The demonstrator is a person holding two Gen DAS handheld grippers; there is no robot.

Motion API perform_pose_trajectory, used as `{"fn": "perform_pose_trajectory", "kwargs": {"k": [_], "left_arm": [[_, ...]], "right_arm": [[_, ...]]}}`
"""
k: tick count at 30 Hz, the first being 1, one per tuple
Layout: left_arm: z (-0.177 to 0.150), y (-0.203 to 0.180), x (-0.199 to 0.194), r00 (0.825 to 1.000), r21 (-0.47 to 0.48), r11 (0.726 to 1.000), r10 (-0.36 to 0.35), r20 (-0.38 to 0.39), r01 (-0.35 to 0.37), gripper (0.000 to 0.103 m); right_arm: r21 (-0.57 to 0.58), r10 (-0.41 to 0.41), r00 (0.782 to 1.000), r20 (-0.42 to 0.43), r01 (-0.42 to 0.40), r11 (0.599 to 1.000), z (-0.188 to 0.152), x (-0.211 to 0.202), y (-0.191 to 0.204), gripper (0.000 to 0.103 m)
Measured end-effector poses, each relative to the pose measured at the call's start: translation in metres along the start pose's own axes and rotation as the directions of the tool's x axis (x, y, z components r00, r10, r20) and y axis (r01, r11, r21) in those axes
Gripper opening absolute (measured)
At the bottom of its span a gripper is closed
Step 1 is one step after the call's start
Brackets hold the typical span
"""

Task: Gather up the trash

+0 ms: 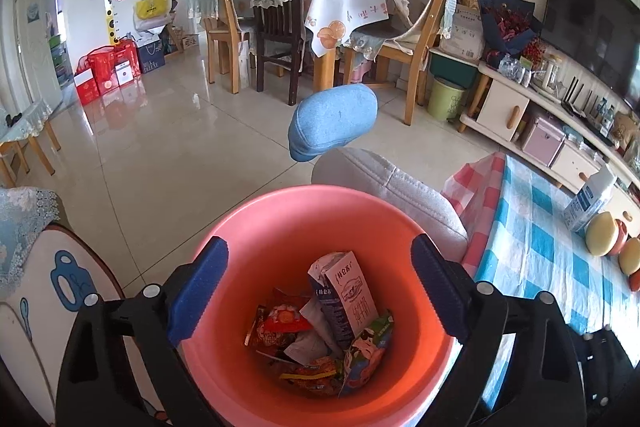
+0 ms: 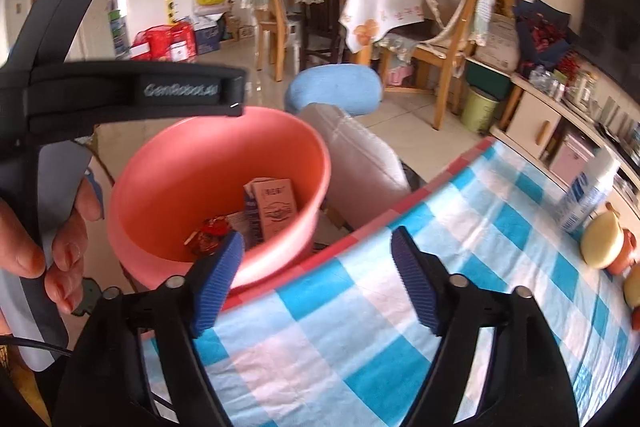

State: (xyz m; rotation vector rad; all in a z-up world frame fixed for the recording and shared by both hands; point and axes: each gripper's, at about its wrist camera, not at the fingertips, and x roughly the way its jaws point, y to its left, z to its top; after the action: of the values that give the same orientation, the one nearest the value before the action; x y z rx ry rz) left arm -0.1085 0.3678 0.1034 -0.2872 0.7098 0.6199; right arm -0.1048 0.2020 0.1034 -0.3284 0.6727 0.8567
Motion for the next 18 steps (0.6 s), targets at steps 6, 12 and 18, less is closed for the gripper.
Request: {"fn": "perform_pose_trajectory", "kwargs": {"k": [6, 12, 18], "left_arm": [[-0.004, -0.017, 0.003, 0.999, 0.053, 0.998, 0.026, -0.022, -0.025, 0.094], [-0.009, -0.035, 0.006, 0.999, 0.093, 0.996, 0.018, -0.037, -0.015, 0.095], [-0.018, -0.06, 0.001, 1.0, 0.161, 0.987, -0.014, -0.021, 0.017, 0.095]], "right_arm": [[0.069, -0.078, 0.997, 0.001, 0.078, 0.995, -0.012, -0.014, -0.026, 0.086], [0.108, -0.134, 0.991, 0.003, 0.133, 0.985, -0.03, -0.033, -0.048, 0.087], [0.154, -0.18, 0.984, 0.005, 0.177, 0.972, -0.053, -0.055, -0.072, 0.088]]}}
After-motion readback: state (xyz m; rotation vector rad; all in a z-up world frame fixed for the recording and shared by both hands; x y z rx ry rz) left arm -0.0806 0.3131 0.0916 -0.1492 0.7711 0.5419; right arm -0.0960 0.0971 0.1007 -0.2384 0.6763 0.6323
